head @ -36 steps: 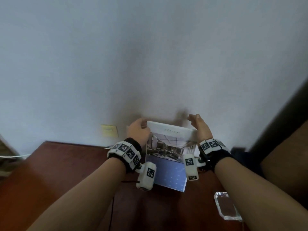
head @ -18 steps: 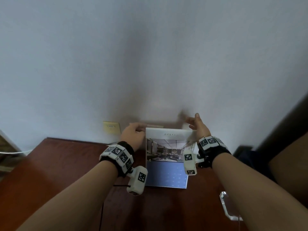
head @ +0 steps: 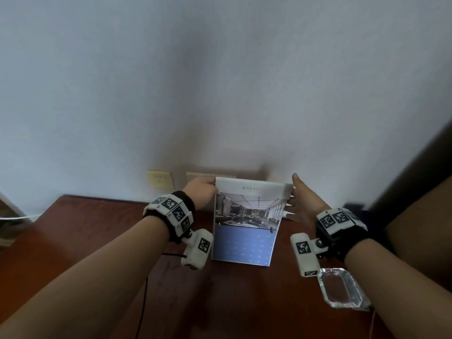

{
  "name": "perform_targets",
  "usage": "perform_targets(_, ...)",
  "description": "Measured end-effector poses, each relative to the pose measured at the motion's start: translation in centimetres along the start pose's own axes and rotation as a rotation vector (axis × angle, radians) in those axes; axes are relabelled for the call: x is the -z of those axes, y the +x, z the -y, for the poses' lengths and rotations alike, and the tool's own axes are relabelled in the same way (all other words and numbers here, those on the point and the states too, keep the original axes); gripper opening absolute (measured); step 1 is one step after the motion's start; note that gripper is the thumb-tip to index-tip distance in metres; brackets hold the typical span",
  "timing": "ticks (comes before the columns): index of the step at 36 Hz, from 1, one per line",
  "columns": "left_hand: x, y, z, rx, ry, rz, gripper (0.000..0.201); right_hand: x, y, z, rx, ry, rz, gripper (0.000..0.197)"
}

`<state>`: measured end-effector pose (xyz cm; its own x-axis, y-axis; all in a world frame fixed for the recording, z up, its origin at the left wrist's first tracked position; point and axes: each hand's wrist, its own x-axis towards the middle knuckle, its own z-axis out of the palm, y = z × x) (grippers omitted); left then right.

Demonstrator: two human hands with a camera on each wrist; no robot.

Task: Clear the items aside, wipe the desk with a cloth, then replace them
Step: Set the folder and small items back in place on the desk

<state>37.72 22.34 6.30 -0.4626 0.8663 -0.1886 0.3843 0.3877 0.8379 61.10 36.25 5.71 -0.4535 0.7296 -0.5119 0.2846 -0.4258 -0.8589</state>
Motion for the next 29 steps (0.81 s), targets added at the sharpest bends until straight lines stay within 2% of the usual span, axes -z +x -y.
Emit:
perform_targets(9,-0.9,0.7,-0.6,0.01,0.009,0.053,0.029,-0.4,-1.0,0.5,0.063,-0.014,-0.046,0.062)
perform_targets(15,-1.2,0.7,-0.4,0.004,-0.021,0.031,0.034,-0.6,-1.5,0.4,0.055,-0.023,-0.055,0.057)
perform_targets(20,-1.3,0.6,-0.4,0.002,0.02,0.038,0.035,-0.6,-1.7,0.3,0.053,-0.074,-0.066,0.061)
perform_targets(23,-1.4,0.4,-0.3,-0.017,0.023,0.024,0.038,-0.2,-1.8,0.2,0.031,-0.1,-0.081,0.069)
perform_targets(26,-1.5,-1.0,-1.3,-0.063,0.07,0.012,0.059,0.3,-1.7,-0.1,0.045,-0.137,-0.103,0.081)
perform_targets(29,-2.0,-1.7,-2.7,-0.152,0.261,-0.03,0.077,0.7,-2.4,-0.1,0.103,-0.182,-0.135,0.072)
